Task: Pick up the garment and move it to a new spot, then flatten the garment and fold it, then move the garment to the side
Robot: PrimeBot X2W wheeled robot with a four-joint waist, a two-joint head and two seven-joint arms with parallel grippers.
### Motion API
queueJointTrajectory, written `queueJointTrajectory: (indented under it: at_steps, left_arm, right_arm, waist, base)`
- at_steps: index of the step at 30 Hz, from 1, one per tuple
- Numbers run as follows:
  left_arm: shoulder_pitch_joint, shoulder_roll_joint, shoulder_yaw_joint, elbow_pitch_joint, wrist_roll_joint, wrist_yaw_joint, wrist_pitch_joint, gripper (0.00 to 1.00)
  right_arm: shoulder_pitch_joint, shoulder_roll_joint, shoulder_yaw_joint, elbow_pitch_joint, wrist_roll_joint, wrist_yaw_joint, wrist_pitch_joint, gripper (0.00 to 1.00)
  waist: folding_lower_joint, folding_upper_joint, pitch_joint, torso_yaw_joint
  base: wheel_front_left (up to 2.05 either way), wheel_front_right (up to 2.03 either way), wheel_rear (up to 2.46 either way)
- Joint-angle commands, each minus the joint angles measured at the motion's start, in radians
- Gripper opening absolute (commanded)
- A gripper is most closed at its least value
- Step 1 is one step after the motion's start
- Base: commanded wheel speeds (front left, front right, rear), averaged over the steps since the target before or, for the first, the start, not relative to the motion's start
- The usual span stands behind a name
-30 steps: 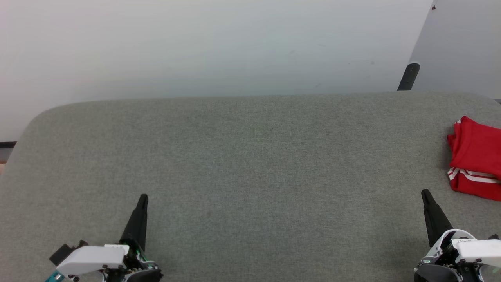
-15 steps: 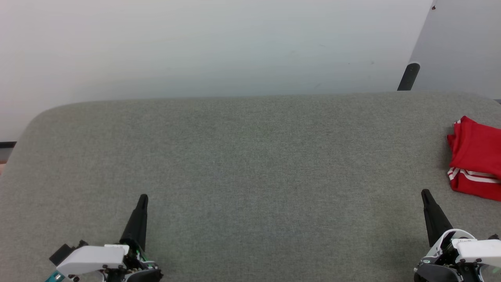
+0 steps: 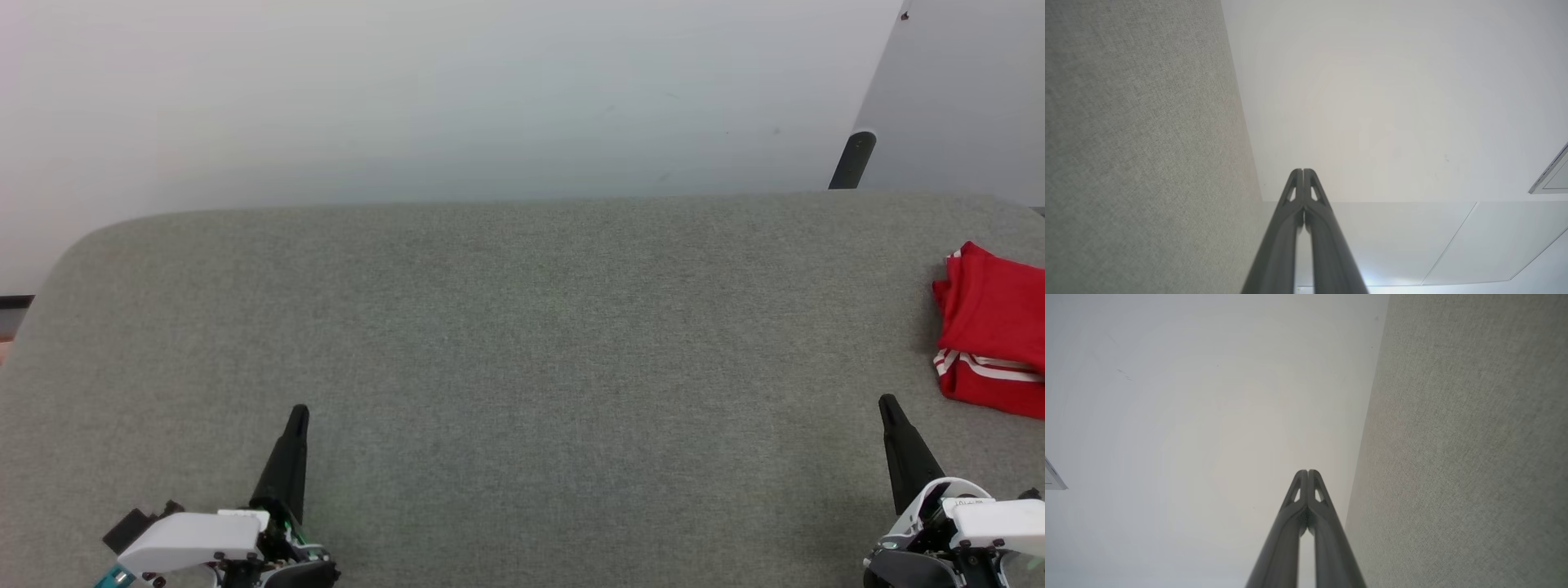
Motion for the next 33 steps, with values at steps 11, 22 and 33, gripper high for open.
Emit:
queueJointTrajectory:
  at_steps: [11,22,33]
  left_arm:
    - [-0.009,0.0,0.002,0.001,-0.003,0.002,0.003,0.0]
    - [-0.009,0.0,0.002,0.001,-0.003,0.002,0.003,0.0]
    - [-0.009,0.0,0.002,0.001,-0.003,0.002,0.003,0.0]
  right_arm:
    - [-0.002,0.002,0.0,-0.003,0.005,0.0,0.002,0.0]
    - [-0.002,0.002,0.0,-0.003,0.005,0.0,0.002,0.0]
    - [-0.002,0.002,0.0,-0.003,0.005,0.0,0.002,0.0]
  waist:
    - [0.0,0.0,0.0,0.0]
    - [0.0,0.0,0.0,0.0]
    - [0.0,0.0,0.0,0.0]
  base:
    - [0.0,0.0,0.0]
    - [0.0,0.0,0.0]
    - [0.0,0.0,0.0]
